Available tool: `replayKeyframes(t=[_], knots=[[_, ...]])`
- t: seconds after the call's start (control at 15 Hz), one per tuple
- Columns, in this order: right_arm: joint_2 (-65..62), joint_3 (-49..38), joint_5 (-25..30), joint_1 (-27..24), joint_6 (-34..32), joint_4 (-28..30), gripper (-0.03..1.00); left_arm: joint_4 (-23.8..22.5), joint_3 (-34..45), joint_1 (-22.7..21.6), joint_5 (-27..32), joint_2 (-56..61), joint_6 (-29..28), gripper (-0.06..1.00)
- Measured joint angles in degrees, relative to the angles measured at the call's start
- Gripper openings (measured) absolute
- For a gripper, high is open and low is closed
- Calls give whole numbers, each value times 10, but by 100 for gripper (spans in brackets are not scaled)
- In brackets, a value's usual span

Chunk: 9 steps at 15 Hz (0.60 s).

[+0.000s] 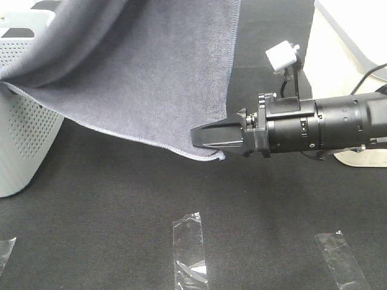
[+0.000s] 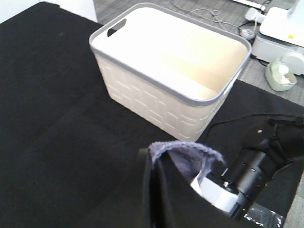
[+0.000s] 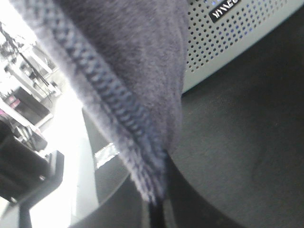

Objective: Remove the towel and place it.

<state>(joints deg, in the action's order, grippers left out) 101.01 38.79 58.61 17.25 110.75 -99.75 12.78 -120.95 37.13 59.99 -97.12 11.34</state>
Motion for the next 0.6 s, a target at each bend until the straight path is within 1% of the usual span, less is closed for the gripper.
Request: replayKeyframes(t=[0.07, 0.27, 0.4, 0.47, 0.53, 0.6], knots=[[0, 0, 0, 0, -23, 0, 0, -23, 0, 0, 8, -3, -17, 0], [0, 0, -1, 0, -119, 0, 0, -113, 0, 0, 42, -28, -81, 0], [-9, 0, -29, 0, -190, 29, 0, -170, 0, 0, 62, -50, -113, 0], [-22, 2, -52, 0, -230, 54, 0, -198, 0, 0, 71, -61, -132, 0], [-38, 11, -73, 0, -282, 92, 0, -222, 0, 0, 80, -72, -144, 0], [-58, 42, -91, 0, -368, 178, 0, -242, 0, 0, 90, -89, -153, 0]])
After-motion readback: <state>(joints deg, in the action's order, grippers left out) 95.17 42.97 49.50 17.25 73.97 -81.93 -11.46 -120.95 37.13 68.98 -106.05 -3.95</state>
